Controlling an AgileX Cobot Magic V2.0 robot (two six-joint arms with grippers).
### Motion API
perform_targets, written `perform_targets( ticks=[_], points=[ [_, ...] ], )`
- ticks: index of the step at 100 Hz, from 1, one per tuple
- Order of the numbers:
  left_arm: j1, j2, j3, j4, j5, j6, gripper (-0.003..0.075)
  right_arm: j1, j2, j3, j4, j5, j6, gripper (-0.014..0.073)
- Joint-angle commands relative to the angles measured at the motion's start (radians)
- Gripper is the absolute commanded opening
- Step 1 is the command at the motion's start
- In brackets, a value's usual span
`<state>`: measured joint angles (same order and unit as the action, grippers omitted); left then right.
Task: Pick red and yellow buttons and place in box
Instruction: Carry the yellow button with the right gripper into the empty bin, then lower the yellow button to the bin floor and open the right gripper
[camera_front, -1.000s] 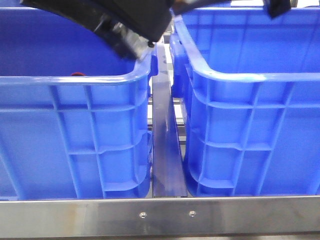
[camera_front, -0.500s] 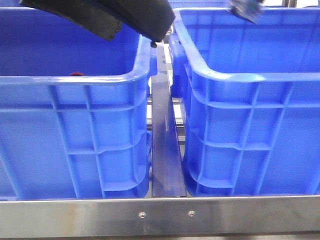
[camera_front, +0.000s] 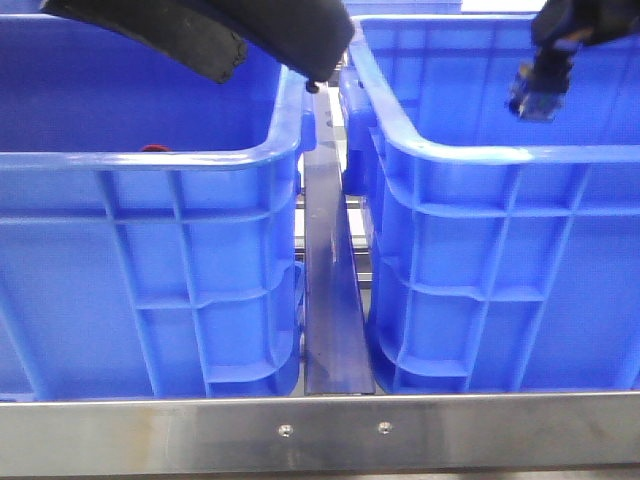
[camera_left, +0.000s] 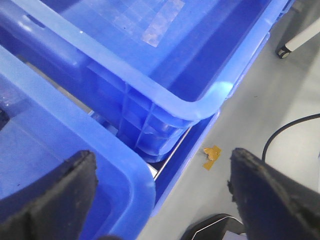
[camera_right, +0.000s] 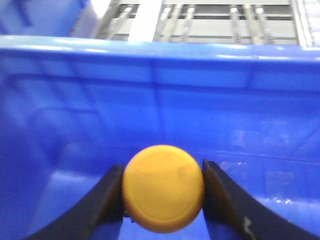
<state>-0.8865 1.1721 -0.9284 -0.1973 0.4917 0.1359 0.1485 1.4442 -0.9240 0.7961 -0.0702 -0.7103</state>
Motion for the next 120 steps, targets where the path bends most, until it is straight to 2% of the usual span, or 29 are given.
perform_targets(
  ticks=[1, 42, 69, 79, 91, 96, 103, 120],
  points=[
    [-0.006, -0.019, -0.036, -0.023, -0.064, -0.003, 0.0522, 0.012, 0.028, -0.029, 0.003, -0.157, -0.009, 0.0197],
    [-0.006, -0.019, -0.036, -0.025, -0.078, -0.003, 0.0512, 0.012, 0.229, -0.172, 0.003, -0.166, -0.009, 0.0197],
    [-0.006, -0.019, -0.036, -0.025, -0.078, -0.003, 0.0512, 0.011, 0.275, -0.181, 0.003, -0.156, -0.009, 0.0202],
    [-0.006, -0.019, -0.036, -0.025, -0.078, -0.003, 0.0512, 0.011, 0.277, -0.181, 0.003, -0.144, -0.009, 0.0292],
    [-0.006, -0.019, -0.036, -0.025, -0.078, -0.003, 0.0512, 0.011, 0.277, -0.181, 0.003, -0.129, -0.009, 0.0503],
    [-0.006, -0.019, -0.036, -0.025, -0.078, -0.003, 0.0512, 0.011, 0.277, -0.181, 0.003, -0.126, -0.009, 0.0559],
    [-0.006, -0.019, -0.036, -0.025, -0.078, -0.003, 0.0512, 0.011, 0.266, -0.181, 0.003, -0.121, -0.009, 0.0589],
    [-0.006, -0.021, -0.036, -0.025, -0.078, -0.003, 0.0512, 0.011, 0.206, -0.180, 0.003, -0.095, -0.009, 0.0590]
  ],
)
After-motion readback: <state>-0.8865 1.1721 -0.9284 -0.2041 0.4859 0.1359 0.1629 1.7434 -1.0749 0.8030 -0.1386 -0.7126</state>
